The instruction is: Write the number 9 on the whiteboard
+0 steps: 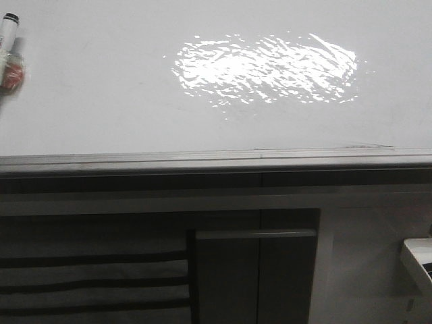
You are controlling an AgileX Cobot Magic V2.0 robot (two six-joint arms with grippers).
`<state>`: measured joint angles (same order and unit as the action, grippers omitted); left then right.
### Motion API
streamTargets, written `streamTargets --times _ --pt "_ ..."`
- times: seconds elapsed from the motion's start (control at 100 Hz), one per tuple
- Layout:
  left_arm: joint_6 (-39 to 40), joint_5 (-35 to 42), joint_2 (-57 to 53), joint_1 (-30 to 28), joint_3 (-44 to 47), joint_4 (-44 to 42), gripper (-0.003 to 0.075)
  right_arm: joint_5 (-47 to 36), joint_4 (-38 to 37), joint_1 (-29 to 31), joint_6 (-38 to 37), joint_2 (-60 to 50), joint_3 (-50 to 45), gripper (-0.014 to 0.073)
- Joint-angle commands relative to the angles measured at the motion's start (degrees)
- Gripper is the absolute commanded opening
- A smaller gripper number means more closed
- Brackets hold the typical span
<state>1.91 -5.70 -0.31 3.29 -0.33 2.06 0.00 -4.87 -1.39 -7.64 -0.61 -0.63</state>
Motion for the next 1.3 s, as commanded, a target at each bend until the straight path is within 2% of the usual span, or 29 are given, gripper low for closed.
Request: streamTargets --times 0.0,0.2,0.4,0.6,0.82,0.96,1.29 --pt "0.17 4.69 -1.37 0.14 1.62 0.50 -0.0020 -4.51 -0.68 0.33 0.55 -1.03 -1.63 -0.0072" --pt "0.17 7.63 -1.37 0.14 0.80 1.54 -0.0020 -5.90 -0.25 0.33 0.55 -1.03 -1.19 -0.0072" --pt "0.26 6.54 -1.11 0.14 -7.42 3.30 -0.0020 3.38 2.48 0.33 0.55 -0.16 7.76 -0.0072" --pt "-0.11 -3.58 4.01 0.14 -20.57 1.40 -0.0020 15.64 0.31 0.33 0.64 6.77 21.32 -0.0072" --pt "-0.11 -9.47 13.28 0.14 -31.82 -0.08 -0.0020 23.25 -2.47 0.33 0.64 17.80 32.94 -0.0072" --pt "-0.11 -9.36 15.82 0.14 -33.29 -0.96 -0.0020 22.48 -2.47 0.33 0.64 21.13 35.45 -0.0072" --pt "-0.11 -9.36 16.31 0.14 -33.18 -0.97 -0.0020 20.91 -2.47 0.33 0.64 21.49 35.45 -0.0072"
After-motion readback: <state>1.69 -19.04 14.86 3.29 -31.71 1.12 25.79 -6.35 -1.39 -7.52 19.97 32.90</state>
